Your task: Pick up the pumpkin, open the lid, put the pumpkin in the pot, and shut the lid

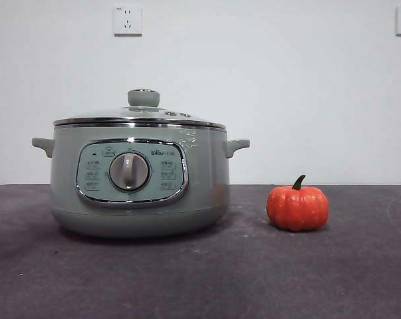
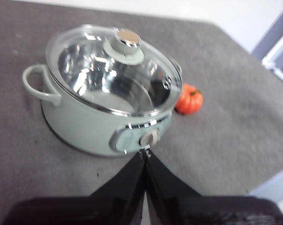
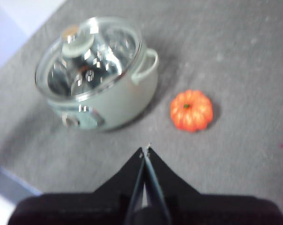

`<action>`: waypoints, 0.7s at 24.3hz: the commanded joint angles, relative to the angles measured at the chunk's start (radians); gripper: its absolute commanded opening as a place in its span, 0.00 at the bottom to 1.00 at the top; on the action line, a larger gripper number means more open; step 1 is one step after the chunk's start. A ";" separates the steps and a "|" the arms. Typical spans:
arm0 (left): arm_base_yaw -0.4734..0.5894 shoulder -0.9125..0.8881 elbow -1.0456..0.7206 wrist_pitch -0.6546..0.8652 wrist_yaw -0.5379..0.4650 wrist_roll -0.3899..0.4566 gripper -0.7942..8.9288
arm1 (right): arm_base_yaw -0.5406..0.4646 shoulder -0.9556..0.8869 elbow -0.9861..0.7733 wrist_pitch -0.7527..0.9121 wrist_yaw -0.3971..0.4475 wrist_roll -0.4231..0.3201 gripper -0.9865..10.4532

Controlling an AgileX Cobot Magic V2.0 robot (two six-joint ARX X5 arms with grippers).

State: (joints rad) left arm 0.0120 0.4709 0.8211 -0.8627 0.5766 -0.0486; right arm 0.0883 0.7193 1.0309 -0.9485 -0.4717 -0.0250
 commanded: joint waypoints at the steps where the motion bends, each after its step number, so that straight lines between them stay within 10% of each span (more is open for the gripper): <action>1: -0.002 0.043 0.056 -0.058 0.007 0.118 0.07 | 0.012 0.021 0.028 -0.061 -0.001 -0.072 0.08; 7: -0.013 0.077 0.105 -0.074 0.002 0.128 0.09 | 0.014 0.027 0.031 -0.077 -0.001 -0.077 0.10; 8: -0.013 0.079 0.105 -0.074 0.001 0.127 0.20 | 0.014 0.027 0.031 -0.076 -0.001 -0.078 0.13; 11: -0.013 0.079 0.105 -0.073 -0.005 0.127 0.85 | 0.014 0.027 0.032 -0.065 -0.001 -0.053 0.63; 17: -0.013 0.079 0.105 -0.073 -0.004 0.126 0.86 | 0.025 0.065 0.032 -0.053 -0.001 -0.051 0.72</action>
State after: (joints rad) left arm 0.0010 0.5503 0.9257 -0.9394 0.5713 0.0639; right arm 0.1104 0.7815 1.0599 -1.0103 -0.4717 -0.0830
